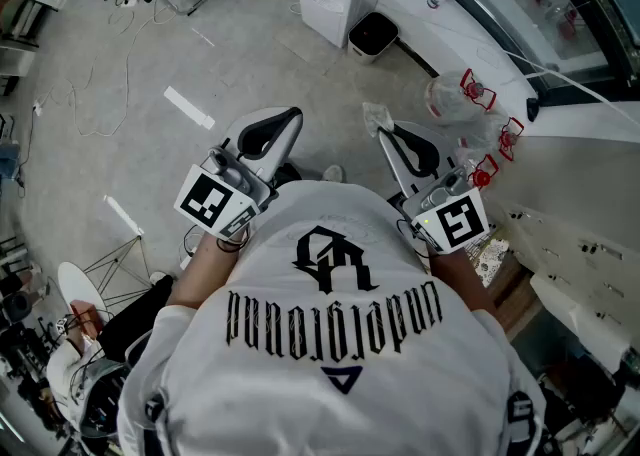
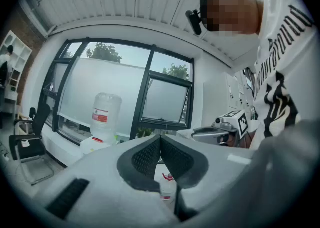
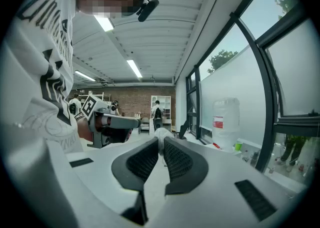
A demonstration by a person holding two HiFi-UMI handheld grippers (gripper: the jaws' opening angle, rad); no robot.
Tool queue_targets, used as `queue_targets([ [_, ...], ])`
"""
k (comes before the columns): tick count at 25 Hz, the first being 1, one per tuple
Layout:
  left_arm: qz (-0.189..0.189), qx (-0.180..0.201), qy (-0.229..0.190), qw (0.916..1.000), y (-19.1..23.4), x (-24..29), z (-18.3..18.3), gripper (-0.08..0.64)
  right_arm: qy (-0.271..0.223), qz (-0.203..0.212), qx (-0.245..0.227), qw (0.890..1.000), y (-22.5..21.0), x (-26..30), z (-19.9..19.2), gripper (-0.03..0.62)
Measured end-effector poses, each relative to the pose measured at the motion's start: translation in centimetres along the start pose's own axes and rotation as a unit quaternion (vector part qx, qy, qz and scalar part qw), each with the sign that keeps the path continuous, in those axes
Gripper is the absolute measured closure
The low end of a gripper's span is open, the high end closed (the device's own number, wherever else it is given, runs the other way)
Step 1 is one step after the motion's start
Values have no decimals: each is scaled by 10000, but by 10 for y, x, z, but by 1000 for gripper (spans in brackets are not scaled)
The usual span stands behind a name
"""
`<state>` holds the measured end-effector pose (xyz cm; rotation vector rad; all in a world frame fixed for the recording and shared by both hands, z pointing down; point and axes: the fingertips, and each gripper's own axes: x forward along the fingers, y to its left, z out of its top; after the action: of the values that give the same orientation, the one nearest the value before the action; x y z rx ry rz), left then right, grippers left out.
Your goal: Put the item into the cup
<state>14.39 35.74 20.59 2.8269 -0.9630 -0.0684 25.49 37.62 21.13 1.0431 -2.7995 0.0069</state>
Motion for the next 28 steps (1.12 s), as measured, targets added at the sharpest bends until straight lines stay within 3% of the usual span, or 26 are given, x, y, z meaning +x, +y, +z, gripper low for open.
queue_targets([
  [5,-112,56,-5,9999,4,0,2,545,0,-2,-20,10000,-4,9,2,551],
  [16,58,-115,-9,9999,52,-17,2,545,47,174,-35,9998,-4,54,7,549],
  [28,-33,-186,4,9998,162,-58,16,545,142,-39,-116,9998,4,164,27,549],
])
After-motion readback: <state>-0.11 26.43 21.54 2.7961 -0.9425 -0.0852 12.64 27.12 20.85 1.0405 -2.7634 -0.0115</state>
